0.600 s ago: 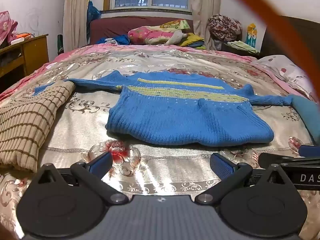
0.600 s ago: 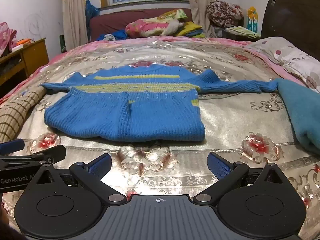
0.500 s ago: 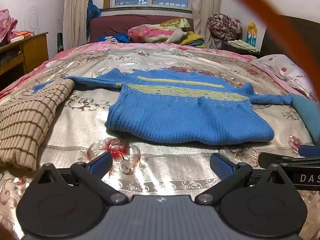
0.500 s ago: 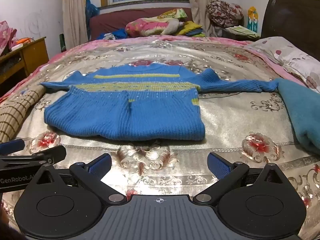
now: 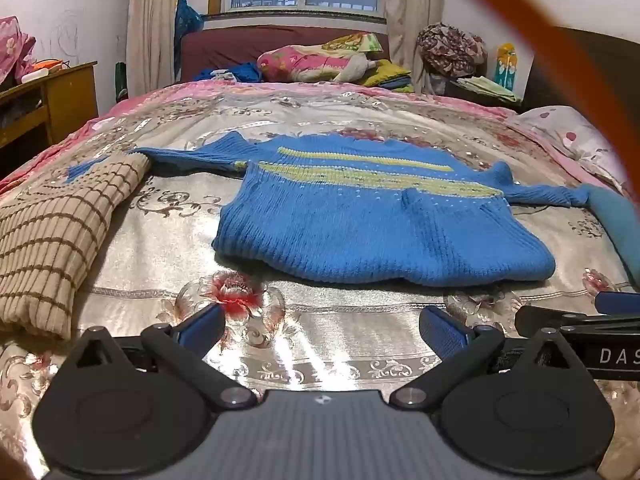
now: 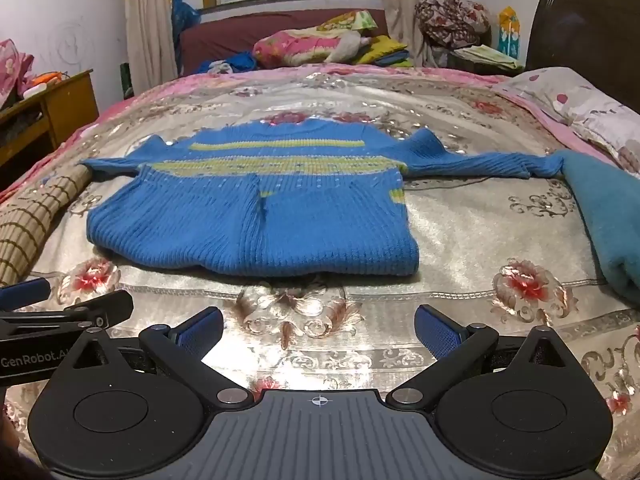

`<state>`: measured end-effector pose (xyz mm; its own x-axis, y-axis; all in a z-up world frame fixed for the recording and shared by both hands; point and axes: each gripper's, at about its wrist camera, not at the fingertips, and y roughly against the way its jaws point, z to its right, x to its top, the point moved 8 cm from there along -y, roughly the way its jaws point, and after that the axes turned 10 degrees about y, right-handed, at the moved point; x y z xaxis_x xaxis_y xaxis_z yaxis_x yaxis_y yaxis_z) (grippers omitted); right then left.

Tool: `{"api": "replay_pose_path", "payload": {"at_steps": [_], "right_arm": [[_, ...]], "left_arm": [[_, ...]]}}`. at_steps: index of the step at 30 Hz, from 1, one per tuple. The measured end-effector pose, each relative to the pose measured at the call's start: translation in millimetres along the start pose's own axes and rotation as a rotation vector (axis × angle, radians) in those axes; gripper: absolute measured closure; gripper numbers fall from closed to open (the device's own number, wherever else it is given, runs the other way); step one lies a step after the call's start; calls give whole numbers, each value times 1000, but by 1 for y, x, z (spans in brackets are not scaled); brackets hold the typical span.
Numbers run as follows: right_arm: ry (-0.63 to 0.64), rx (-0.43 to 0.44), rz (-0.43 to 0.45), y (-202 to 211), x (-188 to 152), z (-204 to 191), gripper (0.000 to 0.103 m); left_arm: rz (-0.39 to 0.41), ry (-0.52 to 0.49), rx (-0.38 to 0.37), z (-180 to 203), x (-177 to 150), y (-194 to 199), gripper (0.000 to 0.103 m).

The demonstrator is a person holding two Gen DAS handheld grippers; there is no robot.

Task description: Fold small clothes

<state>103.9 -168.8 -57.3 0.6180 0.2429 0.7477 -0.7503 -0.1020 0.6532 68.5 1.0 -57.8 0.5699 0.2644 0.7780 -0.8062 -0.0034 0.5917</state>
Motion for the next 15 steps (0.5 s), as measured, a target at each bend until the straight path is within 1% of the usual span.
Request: {"api": "replay_pose_path", "payload": {"at_steps": [10, 15], "right_arm": [[-11, 10, -10, -5, -4, 1, 2], [-14, 6, -14, -7, -4, 2, 6]], "left_arm": [[-12, -10, 1, 1, -1, -2, 0], [-6, -19, -11, 4, -1, -2, 0]]}}
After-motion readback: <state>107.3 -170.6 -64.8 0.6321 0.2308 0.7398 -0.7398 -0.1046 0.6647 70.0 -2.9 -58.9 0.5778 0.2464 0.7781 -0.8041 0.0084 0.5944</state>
